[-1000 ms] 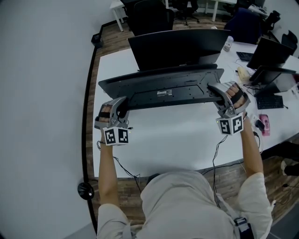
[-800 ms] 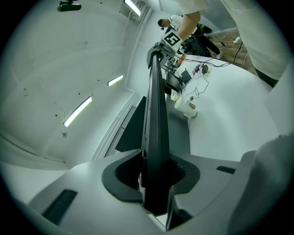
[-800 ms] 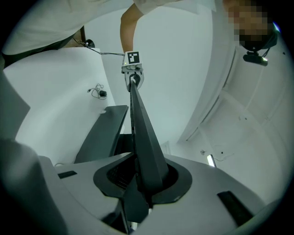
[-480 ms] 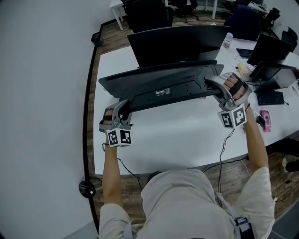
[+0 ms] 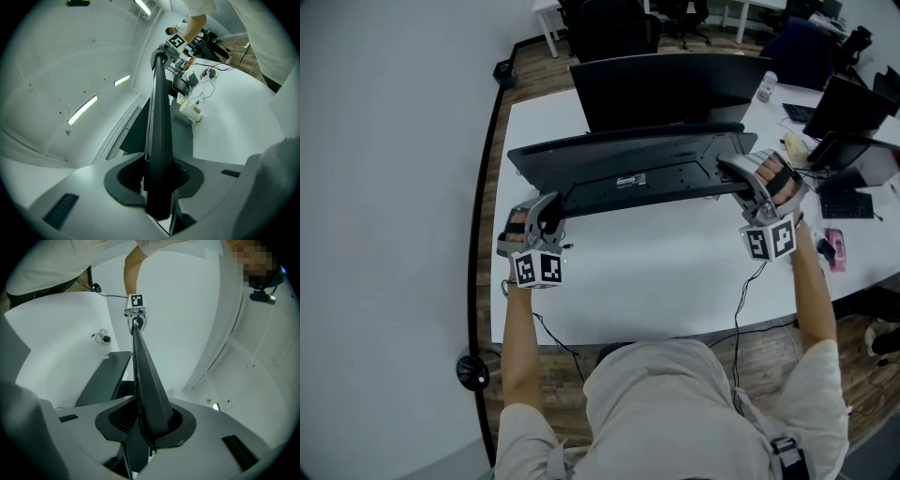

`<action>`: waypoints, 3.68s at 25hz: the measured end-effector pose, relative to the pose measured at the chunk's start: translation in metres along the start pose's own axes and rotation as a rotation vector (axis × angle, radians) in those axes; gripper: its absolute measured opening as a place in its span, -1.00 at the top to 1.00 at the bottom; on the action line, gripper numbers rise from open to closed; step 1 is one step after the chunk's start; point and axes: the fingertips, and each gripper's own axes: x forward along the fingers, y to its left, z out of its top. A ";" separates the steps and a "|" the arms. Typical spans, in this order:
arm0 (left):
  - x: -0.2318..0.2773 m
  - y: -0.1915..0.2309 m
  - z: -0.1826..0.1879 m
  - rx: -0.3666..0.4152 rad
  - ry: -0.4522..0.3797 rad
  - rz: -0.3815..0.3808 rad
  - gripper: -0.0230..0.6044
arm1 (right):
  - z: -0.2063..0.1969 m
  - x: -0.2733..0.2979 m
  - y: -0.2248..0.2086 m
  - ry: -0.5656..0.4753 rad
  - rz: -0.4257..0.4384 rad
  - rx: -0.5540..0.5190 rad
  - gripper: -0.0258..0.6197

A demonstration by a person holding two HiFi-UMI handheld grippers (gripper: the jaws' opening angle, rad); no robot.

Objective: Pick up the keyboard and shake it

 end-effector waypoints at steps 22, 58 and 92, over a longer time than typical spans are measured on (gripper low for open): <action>-0.005 0.073 0.045 0.303 -0.043 0.033 0.54 | -0.015 -0.022 0.037 0.087 -0.214 0.267 0.51; -0.048 -0.013 0.025 -0.405 -0.315 -0.730 0.56 | 0.023 -0.039 0.038 -0.372 0.742 0.970 0.56; -0.001 -0.210 -0.082 -2.088 -0.194 -0.711 0.25 | 0.024 -0.023 0.308 -0.171 0.789 2.623 0.57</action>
